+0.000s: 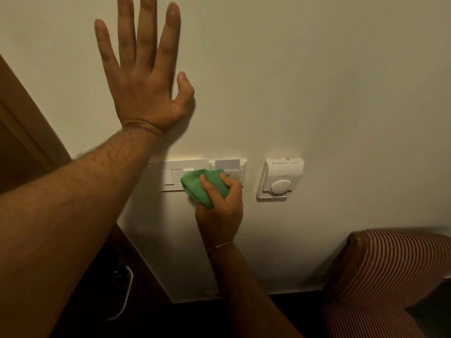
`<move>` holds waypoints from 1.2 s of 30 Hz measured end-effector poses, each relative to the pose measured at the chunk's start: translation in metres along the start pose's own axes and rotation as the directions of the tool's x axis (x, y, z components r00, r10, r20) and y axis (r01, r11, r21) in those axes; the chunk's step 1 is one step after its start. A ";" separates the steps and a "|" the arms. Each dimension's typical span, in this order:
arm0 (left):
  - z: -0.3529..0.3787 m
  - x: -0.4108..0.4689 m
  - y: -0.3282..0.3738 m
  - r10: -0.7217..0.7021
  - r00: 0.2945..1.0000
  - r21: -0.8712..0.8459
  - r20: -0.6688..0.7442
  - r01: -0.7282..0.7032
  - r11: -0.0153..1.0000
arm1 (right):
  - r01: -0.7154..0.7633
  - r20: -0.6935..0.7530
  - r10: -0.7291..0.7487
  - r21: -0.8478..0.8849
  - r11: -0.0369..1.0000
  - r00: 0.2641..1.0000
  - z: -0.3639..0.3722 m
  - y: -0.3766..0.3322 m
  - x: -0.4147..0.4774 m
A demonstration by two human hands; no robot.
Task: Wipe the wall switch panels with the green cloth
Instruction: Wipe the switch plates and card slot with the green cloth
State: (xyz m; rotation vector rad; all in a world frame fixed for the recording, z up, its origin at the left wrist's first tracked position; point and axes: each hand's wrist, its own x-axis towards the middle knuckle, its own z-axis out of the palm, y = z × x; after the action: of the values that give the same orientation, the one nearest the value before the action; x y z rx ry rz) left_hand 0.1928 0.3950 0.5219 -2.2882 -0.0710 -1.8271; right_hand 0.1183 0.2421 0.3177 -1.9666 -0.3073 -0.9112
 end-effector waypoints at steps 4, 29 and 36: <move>-0.002 0.000 -0.001 -0.003 1.000 0.007 0.009 0.003 1.000 | -0.104 -0.078 0.109 0.072 0.992 0.991 -0.013 0.017 0.000; -0.004 -0.002 0.004 -0.029 0.999 0.002 0.029 0.029 1.000 | -0.146 -0.187 0.177 0.167 0.975 0.966 -0.012 0.041 -0.008; -0.004 -0.004 0.004 -0.028 0.999 -0.020 0.035 0.028 0.999 | -0.227 -0.232 0.281 0.235 0.945 0.931 -0.005 0.029 -0.005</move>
State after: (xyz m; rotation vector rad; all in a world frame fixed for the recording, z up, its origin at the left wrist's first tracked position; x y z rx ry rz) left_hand 0.1885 0.3902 0.5188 -2.3453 -0.0905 -1.8096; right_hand 0.1276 0.2232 0.2971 -1.6272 0.0100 -0.9173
